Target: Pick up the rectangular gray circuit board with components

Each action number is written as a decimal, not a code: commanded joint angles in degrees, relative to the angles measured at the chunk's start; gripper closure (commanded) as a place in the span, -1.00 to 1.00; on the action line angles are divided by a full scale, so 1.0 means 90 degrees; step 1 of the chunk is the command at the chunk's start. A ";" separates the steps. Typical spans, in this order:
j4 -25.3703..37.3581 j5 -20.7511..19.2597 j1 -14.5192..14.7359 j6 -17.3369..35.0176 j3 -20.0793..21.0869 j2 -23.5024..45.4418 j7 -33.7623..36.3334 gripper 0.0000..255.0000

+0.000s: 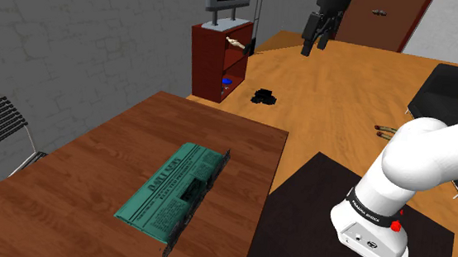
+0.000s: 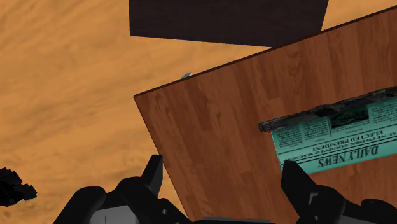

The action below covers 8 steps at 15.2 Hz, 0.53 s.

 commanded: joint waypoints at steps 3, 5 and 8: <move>-0.0386 0.0186 -0.0038 0.0208 0.0208 -0.0109 0.0488 -1.00; -0.0741 0.0389 -0.0066 0.0427 0.0429 -0.0182 0.0975 -1.00; -0.1213 0.0725 -0.0094 0.0784 0.0787 -0.0220 0.1702 -1.00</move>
